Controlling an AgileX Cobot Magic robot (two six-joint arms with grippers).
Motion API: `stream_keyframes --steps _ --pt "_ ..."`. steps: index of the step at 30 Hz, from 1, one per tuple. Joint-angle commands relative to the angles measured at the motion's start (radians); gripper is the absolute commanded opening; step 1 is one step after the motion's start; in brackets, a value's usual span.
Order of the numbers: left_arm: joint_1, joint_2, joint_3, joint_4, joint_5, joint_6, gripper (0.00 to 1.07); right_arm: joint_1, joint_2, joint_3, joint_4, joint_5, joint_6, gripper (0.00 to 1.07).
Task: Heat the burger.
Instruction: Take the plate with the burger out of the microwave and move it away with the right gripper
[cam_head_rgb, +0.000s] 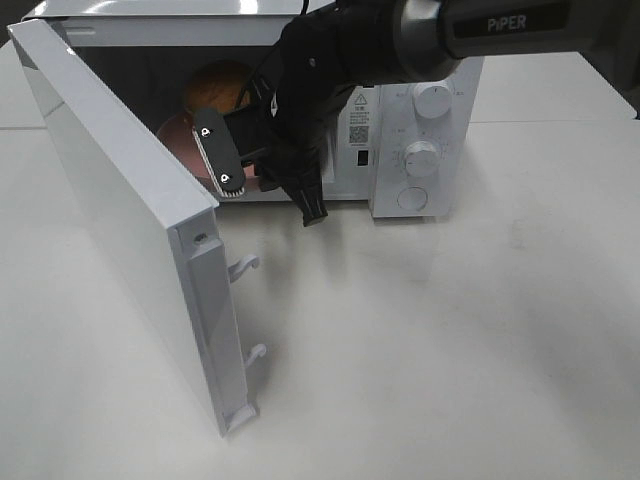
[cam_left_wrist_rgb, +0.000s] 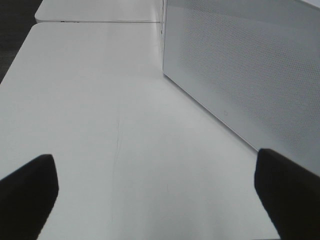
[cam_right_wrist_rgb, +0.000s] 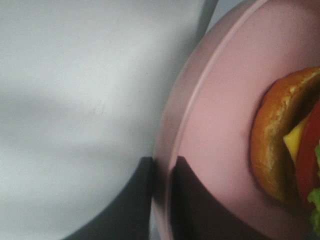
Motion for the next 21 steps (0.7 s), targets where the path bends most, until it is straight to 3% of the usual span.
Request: stream_keyframes --steps 1,13,21 --pt "0.004 -0.023 0.003 -0.004 -0.009 0.0 1.0 0.005 -0.059 0.061 -0.004 -0.053 -0.044 0.0" --pt "0.004 -0.023 0.003 -0.004 -0.009 0.0 1.0 0.002 -0.165 0.143 0.122 -0.034 -0.168 0.0" --pt "0.004 -0.023 0.003 -0.004 -0.009 0.0 1.0 0.002 -0.211 0.143 0.122 0.006 -0.178 0.0"
